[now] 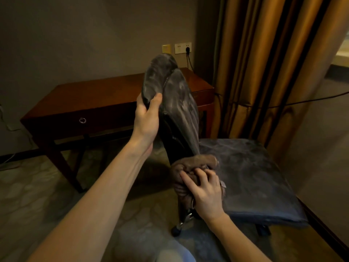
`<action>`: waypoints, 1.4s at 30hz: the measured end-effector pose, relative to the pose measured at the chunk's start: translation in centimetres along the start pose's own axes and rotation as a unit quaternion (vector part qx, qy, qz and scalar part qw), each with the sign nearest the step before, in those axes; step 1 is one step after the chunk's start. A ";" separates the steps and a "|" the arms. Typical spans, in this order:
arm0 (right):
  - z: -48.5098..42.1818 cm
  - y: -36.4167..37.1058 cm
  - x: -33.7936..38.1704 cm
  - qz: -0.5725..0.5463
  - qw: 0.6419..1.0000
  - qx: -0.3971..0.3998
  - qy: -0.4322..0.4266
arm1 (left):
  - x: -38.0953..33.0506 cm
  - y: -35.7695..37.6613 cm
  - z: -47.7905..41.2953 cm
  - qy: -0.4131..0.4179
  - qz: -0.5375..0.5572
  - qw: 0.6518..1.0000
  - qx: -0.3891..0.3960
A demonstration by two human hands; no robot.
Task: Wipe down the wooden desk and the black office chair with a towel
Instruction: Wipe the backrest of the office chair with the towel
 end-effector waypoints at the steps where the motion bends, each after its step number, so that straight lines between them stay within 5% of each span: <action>1: 1.2 0.8 -0.9 0.021 0.999 0.037 0.016 | 0.2 -0.2 -0.2 -0.003 -0.002 1.000 0.000; 5: 4.8 3.2 -2.6 0.068 0.982 0.168 0.043 | 0.2 -0.8 -1.1 -0.001 -0.021 1.000 0.020; 8: 3.8 2.2 -2.1 0.045 0.983 0.165 0.067 | 0.2 -0.8 -1.4 0.004 -0.029 0.999 0.020; 17: -7.6 -8.8 2.1 -0.135 0.968 -0.156 0.144 | 0.2 -0.7 -0.3 0.033 -0.048 0.998 0.025; 20: -7.4 -5.6 3.0 -0.055 0.993 -0.071 0.076 | -0.1 -0.5 0.1 0.038 -0.061 0.997 0.032; 23: -3.6 -0.8 2.0 -0.042 0.994 0.015 0.102 | -0.1 -0.8 0.3 0.041 -0.069 0.996 0.034; 32: 3.8 5.0 -2.0 0.000 0.994 0.068 0.081 | 1.9 -1.2 -0.8 0.072 -0.053 0.996 -0.009; 42: 7.1 7.8 -3.5 0.102 0.939 0.318 0.084 | 2.1 -1.7 -2.3 0.062 -0.057 0.996 -0.004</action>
Point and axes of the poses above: each hand's wrist, its own z-axis away from the middle knuckle, its own y-axis out of the palm, x = y × z, the point moved 5 cm from there along -z, towards the middle knuckle, and after that the axes turned 14 degrees about y, right-handed, at the moved point
